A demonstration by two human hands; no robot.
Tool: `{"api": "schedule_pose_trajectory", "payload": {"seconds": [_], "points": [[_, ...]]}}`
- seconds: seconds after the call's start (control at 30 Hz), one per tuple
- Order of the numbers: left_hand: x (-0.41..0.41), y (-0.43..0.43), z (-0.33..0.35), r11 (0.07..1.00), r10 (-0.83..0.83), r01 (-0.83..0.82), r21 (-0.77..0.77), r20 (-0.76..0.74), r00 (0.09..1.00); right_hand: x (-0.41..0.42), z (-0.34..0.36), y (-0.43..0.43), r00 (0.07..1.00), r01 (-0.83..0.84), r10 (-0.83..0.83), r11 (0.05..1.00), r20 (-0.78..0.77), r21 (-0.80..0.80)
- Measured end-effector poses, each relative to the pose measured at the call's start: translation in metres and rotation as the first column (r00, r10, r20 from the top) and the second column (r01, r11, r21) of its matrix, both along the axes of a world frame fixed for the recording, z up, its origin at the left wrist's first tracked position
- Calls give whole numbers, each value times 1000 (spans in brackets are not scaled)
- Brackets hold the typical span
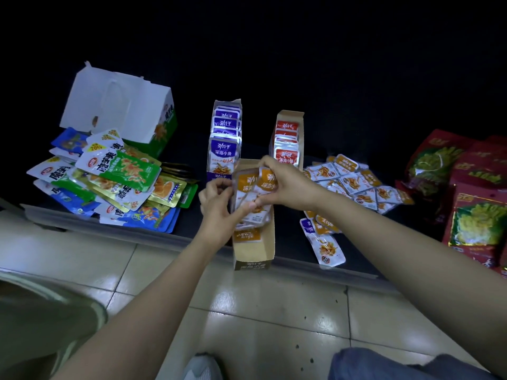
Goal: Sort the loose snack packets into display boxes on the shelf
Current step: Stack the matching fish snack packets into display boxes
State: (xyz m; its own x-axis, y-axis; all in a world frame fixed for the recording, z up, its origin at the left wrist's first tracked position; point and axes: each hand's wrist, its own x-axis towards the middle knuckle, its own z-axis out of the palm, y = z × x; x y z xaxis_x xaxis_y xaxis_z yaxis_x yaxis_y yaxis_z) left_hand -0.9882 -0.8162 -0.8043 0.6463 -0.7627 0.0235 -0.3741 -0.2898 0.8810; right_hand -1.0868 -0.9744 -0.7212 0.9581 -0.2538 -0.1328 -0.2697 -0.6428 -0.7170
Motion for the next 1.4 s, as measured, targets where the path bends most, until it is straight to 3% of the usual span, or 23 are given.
{"api": "schedule_pose_trajectory", "payload": {"seconds": [0.1,0.17,0.27,0.33,0.43,0.53,0.87,1.03,1.1,1.17,1.23,1.3,1.4], "points": [[-2,4,-2,998,40,-43,-42,-71,997,-5,3,0,1000,3,-3,992,4,130],[-1,6,-6,991,94,-107,-81,-151,984,-10,-2,2,994,60,-71,992,88,114],[6,14,-7,963,131,-195,-188,-310,942,-21,-21,7,936,192,-173,981,306,-32],[8,19,-6,952,39,-140,-273,-346,937,-30,-34,10,948,87,1,960,317,-265],[3,21,-3,949,-81,-37,-313,-355,931,-33,-52,24,951,-273,306,764,-44,-584],[3,20,-6,959,-71,-52,-278,-413,908,-25,-60,35,860,-508,339,641,-382,-575],[9,23,-14,967,-71,-41,-250,-425,902,-12,-64,33,730,-671,343,526,-591,-523],[12,21,-21,975,-21,-76,-211,-425,905,-22,-68,29,828,-561,378,537,-414,-630],[13,21,-22,971,-15,-89,-223,-427,904,-24,-67,26,894,-429,378,571,-241,-700],[14,21,-22,969,-5,-103,-225,-434,901,-24,-59,19,946,-217,324,702,33,-679],[13,21,-20,972,-5,-96,-214,-428,904,-23,-48,16,963,-28,168,841,212,-540],[12,22,-17,972,-15,-82,-219,-409,912,-20,-42,15,968,100,-20,945,250,-311],[13,22,-14,974,-20,-73,-215,-402,915,-10,-36,11,926,295,-293,955,238,30]]}}
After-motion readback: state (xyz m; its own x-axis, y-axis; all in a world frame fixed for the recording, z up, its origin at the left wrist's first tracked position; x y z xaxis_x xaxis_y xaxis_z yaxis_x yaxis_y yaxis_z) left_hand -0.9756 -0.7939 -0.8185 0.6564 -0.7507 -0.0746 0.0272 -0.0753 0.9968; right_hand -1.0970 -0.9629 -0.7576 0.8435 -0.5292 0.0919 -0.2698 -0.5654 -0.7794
